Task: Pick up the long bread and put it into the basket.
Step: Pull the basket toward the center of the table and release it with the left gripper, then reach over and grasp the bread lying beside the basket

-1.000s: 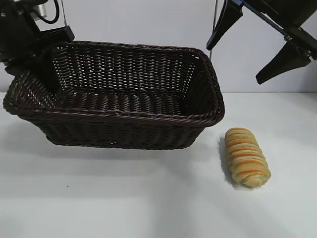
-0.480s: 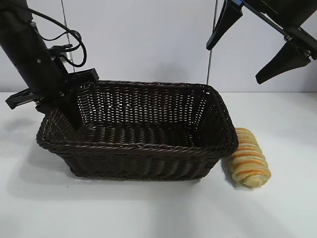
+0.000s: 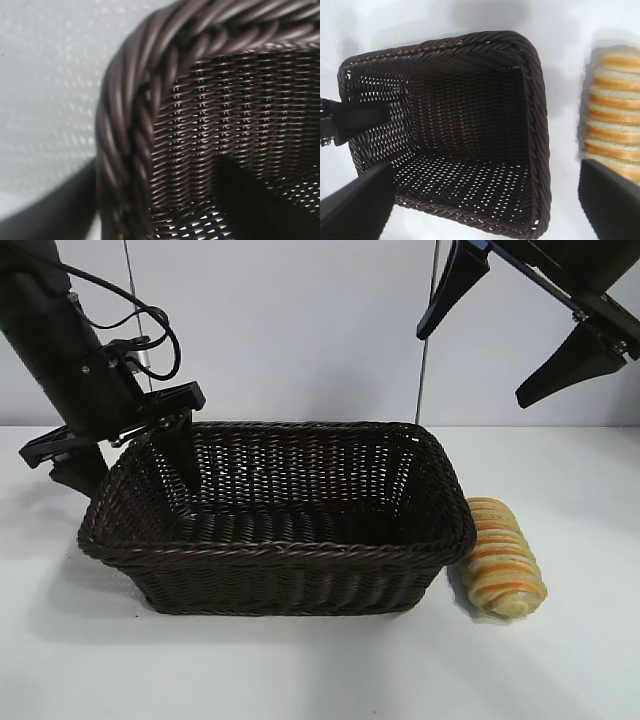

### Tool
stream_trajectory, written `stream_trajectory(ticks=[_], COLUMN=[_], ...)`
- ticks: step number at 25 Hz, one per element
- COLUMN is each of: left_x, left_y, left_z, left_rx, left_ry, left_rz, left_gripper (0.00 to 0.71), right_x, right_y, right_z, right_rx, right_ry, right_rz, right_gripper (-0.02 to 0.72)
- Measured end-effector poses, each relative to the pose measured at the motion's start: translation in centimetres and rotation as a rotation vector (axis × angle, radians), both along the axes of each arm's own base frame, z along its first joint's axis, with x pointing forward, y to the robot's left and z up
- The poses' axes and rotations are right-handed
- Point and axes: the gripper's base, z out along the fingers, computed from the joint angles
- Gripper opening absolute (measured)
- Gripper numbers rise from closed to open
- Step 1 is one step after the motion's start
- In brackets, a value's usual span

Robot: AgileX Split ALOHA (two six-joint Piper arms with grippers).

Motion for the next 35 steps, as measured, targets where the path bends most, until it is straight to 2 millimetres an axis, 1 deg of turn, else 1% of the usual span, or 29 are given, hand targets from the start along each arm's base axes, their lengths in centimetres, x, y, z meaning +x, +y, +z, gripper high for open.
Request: stream_trajectory(ticks=[3, 6, 8, 9, 11, 13, 15, 18, 20, 21, 23, 25, 27, 29, 32, 33, 35], left_x=[0.1, 0.2, 0.7, 1.1, 1.7, 1.9, 1.7, 0.4, -0.9, -1.8, -3.5, -5.7, -7.9, -10.4, -15.2, -16.7, -20.5], left_y=[0.7, 1.8, 3.0, 4.0, 6.3, 9.6, 12.8, 17.8, 20.3, 21.3, 22.6, 22.9, 22.2, 21.1, 19.0, 18.3, 16.4], left_z=[3.8, 7.4, 9.2, 10.0, 10.9, 11.7, 12.5, 14.3, 15.9, 16.8, 18.7, 21.2, 23.6, 25.8, 28.8, 29.3, 30.4], left_rx=[0.069, 0.152, 0.181, 0.191, 0.207, 0.232, 0.262, 0.305, 0.328, 0.335, 0.342, 0.345, 0.339, 0.329, 0.326, 0.325, 0.321], left_ry=[-0.064, -0.165, -0.223, -0.25, -0.28, -0.297, -0.311, -0.342, -0.372, -0.388, -0.428, -0.489, -0.557, -0.624, -0.732, -0.758, -0.827], left_rz=[-0.016, -0.013, 0.015, 0.039, 0.095, 0.166, 0.228, 0.327, 0.374, 0.406, 0.44, 0.456, 0.445, 0.426, 0.39, 0.376, 0.325], left_gripper=[0.693, 0.693, 0.693, 0.693, 0.693, 0.693, 0.693, 0.693, 0.693, 0.693, 0.693, 0.693, 0.693, 0.693, 0.693, 0.693, 0.693], right_x=[0.0, 0.0, 0.0, 0.0, 0.0, 0.0, 0.0, 0.1, 0.1, 0.1, 0.1, 0.1, 0.1, 0.1, 0.1, 0.1, 0.1], right_y=[0.0, 0.0, 0.0, 0.0, 0.0, 0.0, 0.0, 0.0, 0.0, 0.0, 0.0, 0.0, 0.0, 0.0, 0.0, 0.0, 0.0], right_z=[0.0, 0.0, 0.0, 0.0, 0.0, 0.0, 0.0, 0.0, 0.0, 0.0, 0.0, 0.0, 0.0, 0.0, 0.0, 0.0, 0.0], right_rx=[0.0, 0.0, 0.0, 0.0, 0.0, 0.0, 0.0, 0.0, 0.0, 0.0, 0.0, 0.0, 0.0, 0.001, 0.0, -0.001, -0.004], right_ry=[-0.001, -0.001, -0.001, -0.001, -0.001, -0.001, -0.003, -0.007, -0.007, -0.007, -0.007, -0.009, -0.012, -0.013, -0.016, -0.017, -0.02], right_rz=[0.0, 0.0, 0.0, 0.0, 0.0, -0.001, -0.002, -0.004, -0.004, -0.004, -0.004, -0.005, -0.007, -0.008, -0.006, -0.003, 0.002], right_gripper=[0.694, 0.694, 0.694, 0.694, 0.694, 0.694, 0.694, 0.694, 0.694, 0.694, 0.694, 0.694, 0.694, 0.694, 0.694, 0.694, 0.694])
